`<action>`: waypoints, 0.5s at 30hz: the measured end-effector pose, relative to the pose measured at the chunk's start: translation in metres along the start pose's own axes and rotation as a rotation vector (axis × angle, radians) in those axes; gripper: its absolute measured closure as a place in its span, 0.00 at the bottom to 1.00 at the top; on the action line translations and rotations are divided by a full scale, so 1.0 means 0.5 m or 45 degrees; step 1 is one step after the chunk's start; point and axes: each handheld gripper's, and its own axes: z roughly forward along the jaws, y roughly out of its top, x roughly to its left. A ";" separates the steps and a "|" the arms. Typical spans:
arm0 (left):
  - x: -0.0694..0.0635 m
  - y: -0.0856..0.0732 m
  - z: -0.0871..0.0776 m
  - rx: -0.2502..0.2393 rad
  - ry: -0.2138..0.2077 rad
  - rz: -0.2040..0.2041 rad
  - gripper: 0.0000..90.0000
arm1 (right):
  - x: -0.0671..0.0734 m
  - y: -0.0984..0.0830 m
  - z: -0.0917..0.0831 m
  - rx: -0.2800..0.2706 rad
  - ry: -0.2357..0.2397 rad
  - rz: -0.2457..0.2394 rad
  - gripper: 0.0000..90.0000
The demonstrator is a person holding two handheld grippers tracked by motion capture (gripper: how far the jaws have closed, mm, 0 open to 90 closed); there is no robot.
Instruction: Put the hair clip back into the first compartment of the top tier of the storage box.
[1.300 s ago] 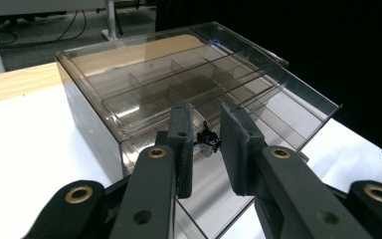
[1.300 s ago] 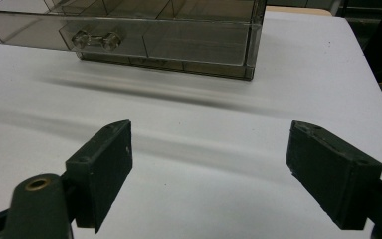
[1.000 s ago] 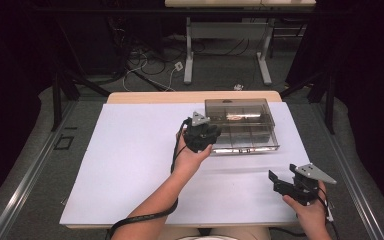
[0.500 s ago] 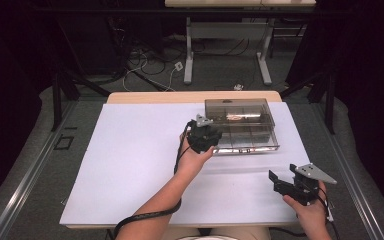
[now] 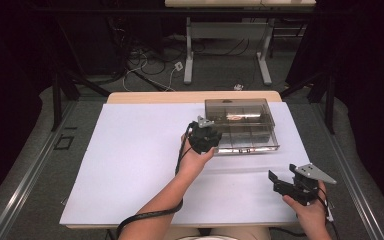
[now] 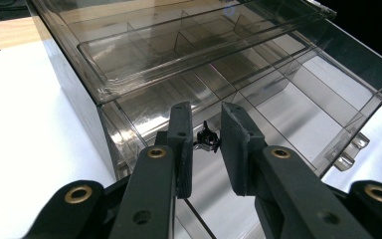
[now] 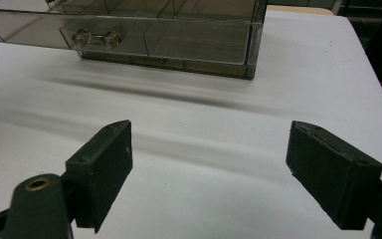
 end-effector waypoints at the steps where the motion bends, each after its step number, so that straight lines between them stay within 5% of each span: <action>1: -0.001 0.000 0.000 -0.002 0.000 -0.002 0.84 | -0.002 0.000 0.000 -0.002 -0.002 -0.011 0.20; 15: -0.004 0.002 -0.009 -0.044 -0.019 -0.001 0.74 | -0.002 0.000 0.001 -0.002 -0.002 -0.017 0.20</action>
